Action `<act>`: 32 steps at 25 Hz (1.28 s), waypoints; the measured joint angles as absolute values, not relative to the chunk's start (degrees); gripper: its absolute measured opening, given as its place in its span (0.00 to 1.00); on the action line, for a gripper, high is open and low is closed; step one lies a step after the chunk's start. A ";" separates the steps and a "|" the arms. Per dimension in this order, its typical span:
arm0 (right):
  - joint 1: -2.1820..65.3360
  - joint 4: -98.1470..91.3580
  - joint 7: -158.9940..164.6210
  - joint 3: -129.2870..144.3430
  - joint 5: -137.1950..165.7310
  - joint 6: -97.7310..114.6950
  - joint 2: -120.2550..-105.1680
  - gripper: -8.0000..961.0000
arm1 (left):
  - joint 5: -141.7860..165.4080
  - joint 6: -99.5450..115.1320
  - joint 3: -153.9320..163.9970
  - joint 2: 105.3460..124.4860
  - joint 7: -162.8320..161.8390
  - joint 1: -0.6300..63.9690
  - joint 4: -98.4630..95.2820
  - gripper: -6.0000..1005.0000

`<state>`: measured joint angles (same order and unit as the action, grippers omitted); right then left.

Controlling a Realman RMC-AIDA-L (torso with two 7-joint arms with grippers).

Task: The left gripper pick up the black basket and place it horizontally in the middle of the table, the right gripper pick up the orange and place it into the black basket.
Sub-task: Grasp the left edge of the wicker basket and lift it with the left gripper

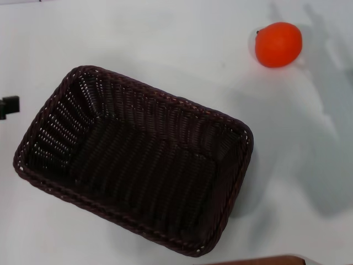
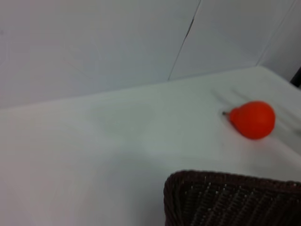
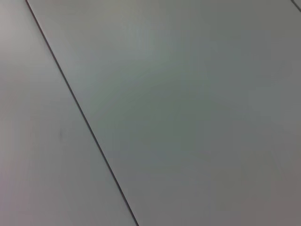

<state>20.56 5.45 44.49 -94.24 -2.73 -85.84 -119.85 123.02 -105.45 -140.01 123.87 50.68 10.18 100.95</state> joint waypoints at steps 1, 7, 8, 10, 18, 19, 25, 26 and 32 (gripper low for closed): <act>20.56 5.44 44.49 -94.17 -2.71 -85.65 -119.89 0.99 | 123.82 -105.06 -139.40 123.99 50.22 10.43 100.84 0.87; 20.49 5.44 44.48 -93.90 -2.50 -85.48 -119.84 0.99 | 125.65 -101.99 -136.66 124.04 49.07 10.69 99.30 0.87; 20.46 5.45 44.47 -93.89 -2.49 -85.52 -119.85 0.99 | 126.59 -101.21 -135.70 124.06 49.11 10.68 98.61 0.87; 20.43 5.45 44.47 -93.87 -2.47 -85.57 -119.85 0.99 | 128.69 -98.85 -133.16 124.16 49.25 10.65 97.13 0.87; 19.94 5.46 44.79 -93.96 -2.57 -85.90 -119.81 0.99 | 133.18 -92.19 -124.77 124.07 49.21 11.10 92.07 0.86; 19.88 5.47 44.92 -94.03 -2.60 -85.90 -119.80 0.99 | 133.44 -92.13 -124.14 124.09 49.10 11.41 91.76 0.86; 19.47 5.47 45.16 -94.41 -2.68 -85.69 -119.71 0.99 | 134.72 -90.93 -119.83 124.10 47.97 12.07 90.90 0.82; 19.44 5.46 45.16 -94.49 -2.69 -85.61 -119.66 0.99 | 135.55 -90.45 -118.72 124.10 47.57 12.12 90.92 0.81; 19.42 5.50 45.17 -94.97 -2.73 -85.49 -119.60 0.99 | 140.66 -89.94 -114.86 124.01 44.50 13.56 91.53 0.78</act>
<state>19.42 5.50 45.18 -94.97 -2.73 -85.49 -119.60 140.66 -89.94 -114.86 124.01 44.50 13.56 91.53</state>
